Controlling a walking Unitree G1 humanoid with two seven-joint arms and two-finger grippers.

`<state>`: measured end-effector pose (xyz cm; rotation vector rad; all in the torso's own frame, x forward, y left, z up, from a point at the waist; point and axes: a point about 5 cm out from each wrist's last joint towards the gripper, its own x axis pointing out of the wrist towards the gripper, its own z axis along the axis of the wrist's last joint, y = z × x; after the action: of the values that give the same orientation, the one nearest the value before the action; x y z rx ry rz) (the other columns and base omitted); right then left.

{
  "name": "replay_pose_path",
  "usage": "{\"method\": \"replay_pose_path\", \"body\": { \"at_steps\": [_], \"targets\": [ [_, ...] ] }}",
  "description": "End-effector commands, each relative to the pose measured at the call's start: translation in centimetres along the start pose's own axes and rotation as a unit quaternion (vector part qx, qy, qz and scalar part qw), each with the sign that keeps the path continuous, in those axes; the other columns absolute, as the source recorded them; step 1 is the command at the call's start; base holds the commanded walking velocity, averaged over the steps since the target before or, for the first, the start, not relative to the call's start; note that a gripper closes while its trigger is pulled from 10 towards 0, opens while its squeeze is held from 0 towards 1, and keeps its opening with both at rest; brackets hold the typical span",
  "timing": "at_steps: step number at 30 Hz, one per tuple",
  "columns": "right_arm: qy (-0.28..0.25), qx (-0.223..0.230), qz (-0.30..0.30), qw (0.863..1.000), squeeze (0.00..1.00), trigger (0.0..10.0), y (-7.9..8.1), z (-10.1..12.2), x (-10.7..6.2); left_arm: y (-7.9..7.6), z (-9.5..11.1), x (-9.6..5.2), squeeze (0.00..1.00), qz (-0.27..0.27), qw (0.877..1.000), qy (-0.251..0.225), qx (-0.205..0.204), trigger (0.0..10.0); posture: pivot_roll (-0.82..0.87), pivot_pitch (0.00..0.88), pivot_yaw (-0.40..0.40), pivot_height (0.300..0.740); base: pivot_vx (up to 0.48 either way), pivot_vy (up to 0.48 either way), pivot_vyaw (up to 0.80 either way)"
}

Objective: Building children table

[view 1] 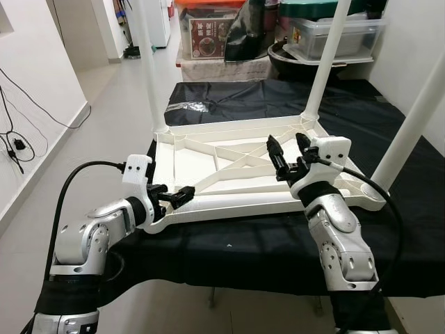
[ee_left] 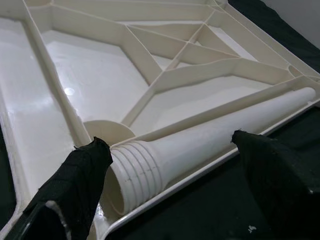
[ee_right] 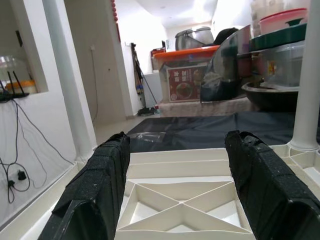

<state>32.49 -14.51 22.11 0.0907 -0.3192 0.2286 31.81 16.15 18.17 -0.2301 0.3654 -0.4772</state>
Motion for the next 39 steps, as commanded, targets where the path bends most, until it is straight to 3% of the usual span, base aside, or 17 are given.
{"method": "replay_pose_path", "body": {
  "at_steps": [1,9,12,16,24,39],
  "targets": [
    [0.004,0.000,0.000,1.000,0.00,10.0,0.1,-0.1,-0.2,0.6,-0.6,-0.3,0.00,0.007,1.000,0.011,-0.010,10.0,0.11,0.099,0.004,0.740,0.000,0.000,0.00],
    [0.006,0.000,0.001,1.000,0.00,10.0,0.2,-0.1,-0.2,0.4,-0.9,0.1,0.00,0.001,1.000,0.018,-0.016,10.0,0.10,0.106,0.007,0.740,0.000,0.000,0.00],
    [0.016,-0.001,0.000,1.000,0.00,10.0,0.2,-0.4,-0.4,0.6,-2.0,1.4,0.00,0.004,0.997,0.062,-0.035,10.0,0.10,0.121,0.013,0.740,0.000,0.000,0.00],
    [0.023,-0.002,-0.001,1.000,0.00,10.0,0.3,-0.6,-0.5,1.1,-2.2,1.7,0.00,0.020,0.996,0.086,-0.026,10.0,0.10,0.124,0.012,0.740,0.000,0.000,0.00],
    [0.025,-0.002,-0.003,1.000,0.00,10.0,0.3,-0.7,-0.5,1.8,-1.7,1.3,0.00,0.024,0.996,0.078,-0.040,10.0,0.10,0.124,0.009,0.740,0.000,0.000,0.00],
    [0.025,-0.005,-0.003,1.000,0.00,10.0,0.1,-0.5,-0.4,0.4,-1.5,2.3,0.00,-0.036,0.991,0.083,-0.102,10.0,0.09,0.127,0.010,0.740,0.000,0.000,0.00]
  ]
}}
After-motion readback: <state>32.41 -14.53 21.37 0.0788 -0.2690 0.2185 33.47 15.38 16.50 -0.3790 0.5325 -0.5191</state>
